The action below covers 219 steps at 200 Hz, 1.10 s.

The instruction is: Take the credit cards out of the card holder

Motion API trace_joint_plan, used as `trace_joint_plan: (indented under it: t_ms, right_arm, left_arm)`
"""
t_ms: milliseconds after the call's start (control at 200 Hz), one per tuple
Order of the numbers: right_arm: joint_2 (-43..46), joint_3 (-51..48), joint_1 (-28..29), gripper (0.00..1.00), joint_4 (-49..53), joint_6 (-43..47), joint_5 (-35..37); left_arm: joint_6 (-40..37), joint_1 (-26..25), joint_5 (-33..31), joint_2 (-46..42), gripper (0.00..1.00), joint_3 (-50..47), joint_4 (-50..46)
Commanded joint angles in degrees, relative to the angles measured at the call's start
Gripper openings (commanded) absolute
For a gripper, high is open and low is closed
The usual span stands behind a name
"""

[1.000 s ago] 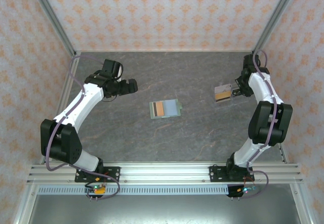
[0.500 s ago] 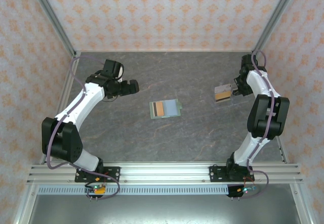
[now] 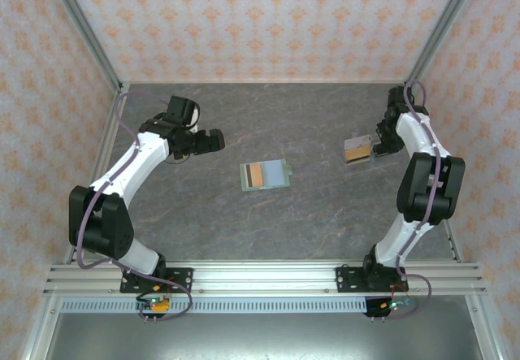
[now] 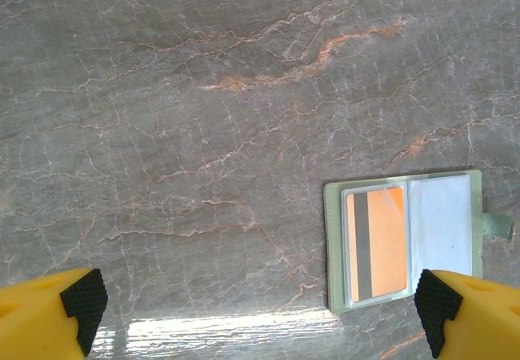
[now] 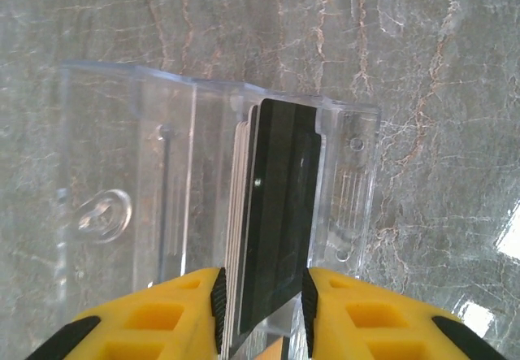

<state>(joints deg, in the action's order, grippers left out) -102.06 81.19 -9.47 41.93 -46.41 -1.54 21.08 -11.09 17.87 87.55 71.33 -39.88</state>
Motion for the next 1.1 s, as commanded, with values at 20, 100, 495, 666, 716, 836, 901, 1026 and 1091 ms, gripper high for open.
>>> trace_joint_plan:
  t_ms: [20, 100, 495, 666, 716, 836, 901, 1026, 1091]
  right_arm:
    - [6.69, -1.79, 0.96, 0.35, -0.05, 3.62, -0.47]
    - [9.84, -3.35, 3.13, 0.40, 0.08, 5.72, -0.76]
    - [12.99, -6.50, 25.26, 0.55, -3.91, 14.49, -11.70]
    - [4.44, -2.91, 34.78, 0.54, -6.25, 18.43, -22.25]
    - [2.15, -2.06, 36.86, 0.53, -7.34, 18.94, -24.17]
    - [-3.18, -0.45, 39.98, 0.51, -10.28, 18.94, -27.74]
    - [-5.72, 0.60, 40.98, 0.48, -11.14, 18.91, -29.00]
    - [-9.58, 2.10, 41.97, 0.42, -12.49, 19.20, -31.06]
    - [-11.32, 3.02, 42.17, 0.37, -12.58, 19.44, -31.82]
  left_arm:
    - [0.04, 0.62, 1.09, 0.43, 1.00, 0.19, -0.61]
    - [0.90, 0.55, 1.61, 0.13, 1.00, -0.38, -0.09]
    - [8.17, 0.38, 3.48, -1.55, 1.00, -6.95, 4.49]
    - [10.02, -1.01, 3.95, -1.53, 1.00, -9.39, 6.96]
    - [11.08, -1.66, 3.89, -1.34, 0.99, -9.61, 7.30]
    - [12.30, -3.29, 3.00, -0.42, 0.98, -9.53, 7.55]
    - [12.99, -4.20, 2.90, 0.28, 0.98, -9.30, 8.03]
    - [14.36, -6.12, 3.01, 2.24, 0.96, -8.44, 9.04]
    - [15.17, -7.06, 3.56, 3.57, 0.95, -7.98, 9.85]
